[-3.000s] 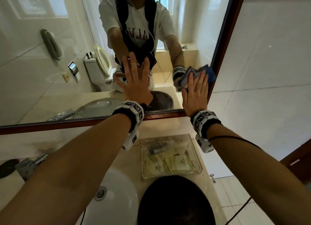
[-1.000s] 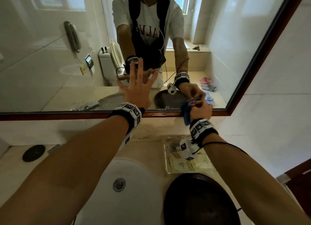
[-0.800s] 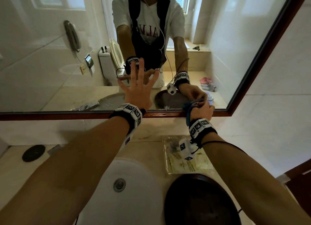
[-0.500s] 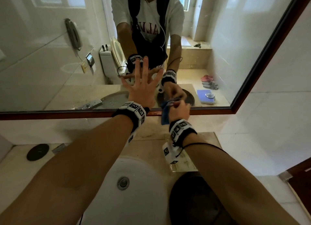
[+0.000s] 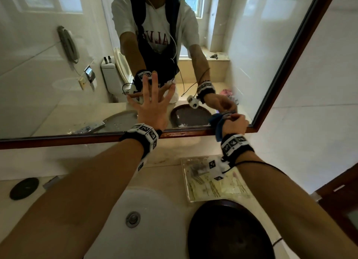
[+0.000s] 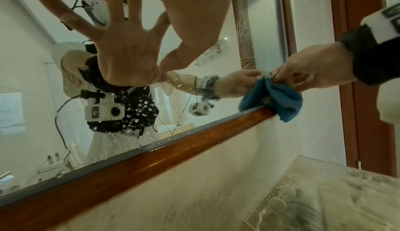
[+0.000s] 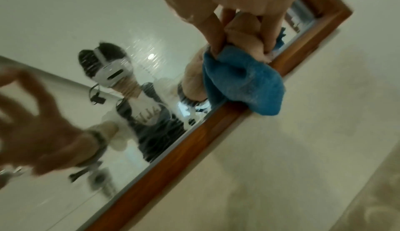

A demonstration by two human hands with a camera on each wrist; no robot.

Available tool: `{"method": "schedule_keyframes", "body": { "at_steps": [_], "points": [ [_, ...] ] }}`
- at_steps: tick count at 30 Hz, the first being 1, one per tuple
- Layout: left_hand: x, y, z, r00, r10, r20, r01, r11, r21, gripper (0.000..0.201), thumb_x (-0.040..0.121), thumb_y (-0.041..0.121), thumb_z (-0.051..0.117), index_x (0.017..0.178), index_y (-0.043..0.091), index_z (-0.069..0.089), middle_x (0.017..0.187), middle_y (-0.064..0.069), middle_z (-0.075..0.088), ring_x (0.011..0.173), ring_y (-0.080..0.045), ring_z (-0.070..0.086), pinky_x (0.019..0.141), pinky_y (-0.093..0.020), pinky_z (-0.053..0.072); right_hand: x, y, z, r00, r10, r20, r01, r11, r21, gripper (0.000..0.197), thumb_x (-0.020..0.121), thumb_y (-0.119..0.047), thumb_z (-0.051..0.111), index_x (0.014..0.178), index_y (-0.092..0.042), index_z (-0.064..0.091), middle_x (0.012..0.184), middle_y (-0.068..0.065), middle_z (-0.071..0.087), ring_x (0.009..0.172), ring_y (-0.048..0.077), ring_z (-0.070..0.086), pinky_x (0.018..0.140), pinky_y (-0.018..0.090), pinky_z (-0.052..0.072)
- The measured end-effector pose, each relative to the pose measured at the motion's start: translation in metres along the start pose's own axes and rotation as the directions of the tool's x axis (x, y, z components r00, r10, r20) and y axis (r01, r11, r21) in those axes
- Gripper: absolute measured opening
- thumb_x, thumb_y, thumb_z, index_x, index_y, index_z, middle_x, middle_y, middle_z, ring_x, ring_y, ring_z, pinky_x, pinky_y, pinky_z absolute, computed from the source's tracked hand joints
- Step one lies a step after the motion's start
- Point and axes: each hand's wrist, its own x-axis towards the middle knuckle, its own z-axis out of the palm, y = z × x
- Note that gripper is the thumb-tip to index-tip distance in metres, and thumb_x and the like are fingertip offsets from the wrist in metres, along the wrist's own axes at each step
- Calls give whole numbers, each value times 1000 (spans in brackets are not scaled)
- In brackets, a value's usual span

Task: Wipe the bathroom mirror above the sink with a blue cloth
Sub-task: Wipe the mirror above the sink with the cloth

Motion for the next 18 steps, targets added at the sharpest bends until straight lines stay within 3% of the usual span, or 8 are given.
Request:
{"method": "schedule_keyframes", "body": {
  "at_steps": [3, 7, 13, 18],
  "points": [
    [0, 2, 1, 1000, -12, 2, 12, 1000, -8, 107, 73, 29, 71, 150, 41, -1, 159, -17, -11, 144, -42, -11, 93, -83, 15, 24, -1, -24, 993, 50, -108, -43, 997, 69, 24, 82, -16, 52, 105, -11, 57, 119, 17, 54, 107, 34, 57, 98, 39, 46],
    [1, 5, 3, 1000, -25, -4, 25, 1000, -10, 107, 74, 26, 70, 150, 41, -3, 158, -18, -13, 143, -42, -13, 94, -82, 16, 26, -18, -24, 988, 86, -129, -72, 991, 111, 25, 90, -19, 52, 112, -9, 56, 124, 18, 54, 110, 34, 56, 96, 39, 47],
    [-2, 3, -3, 1000, -23, 15, 22, 999, 41, 107, 73, 29, 69, 150, 41, -5, 158, -16, -16, 143, -42, -13, 95, -81, 17, -14, -40, 7, 1000, -8, -12, 11, 983, 182, 24, 94, -26, 56, 108, -7, 54, 120, 16, 53, 102, 30, 56, 79, 29, 40],
    [-2, 2, -5, 1000, -12, -3, 13, 999, 47, 111, 69, 26, 69, 150, 42, -6, 159, -17, -13, 144, -41, -10, 94, -81, 14, -53, -66, 35, 986, -137, 97, 120, 979, 165, 17, 90, -31, 62, 92, -17, 54, 111, 8, 53, 89, 22, 55, 78, 28, 43]
  ]
}}
